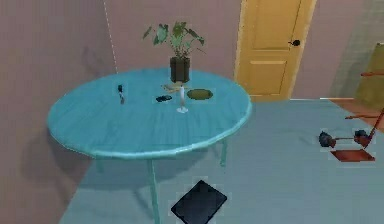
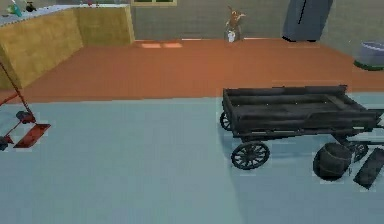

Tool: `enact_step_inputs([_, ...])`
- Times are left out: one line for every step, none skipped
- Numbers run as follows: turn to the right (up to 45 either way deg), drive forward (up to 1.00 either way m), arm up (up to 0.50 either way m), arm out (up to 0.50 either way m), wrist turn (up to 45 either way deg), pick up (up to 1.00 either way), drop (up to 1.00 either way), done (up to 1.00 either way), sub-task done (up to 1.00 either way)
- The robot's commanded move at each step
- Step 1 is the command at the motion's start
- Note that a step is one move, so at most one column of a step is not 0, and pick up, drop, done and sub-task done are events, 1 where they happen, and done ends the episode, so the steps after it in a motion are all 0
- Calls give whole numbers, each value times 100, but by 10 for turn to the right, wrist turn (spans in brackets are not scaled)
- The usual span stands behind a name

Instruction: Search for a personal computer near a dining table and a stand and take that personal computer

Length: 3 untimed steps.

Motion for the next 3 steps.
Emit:
enact_step_inputs([0, 15, 0, 0, 0, 0, 0, 0, 0])
enact_step_inputs([-450, 0, 0, 0, 0, 0, 0, 0, 0])
enact_step_inputs([-360, 0, 0, 0, 0, 0, 0, 0, 0])
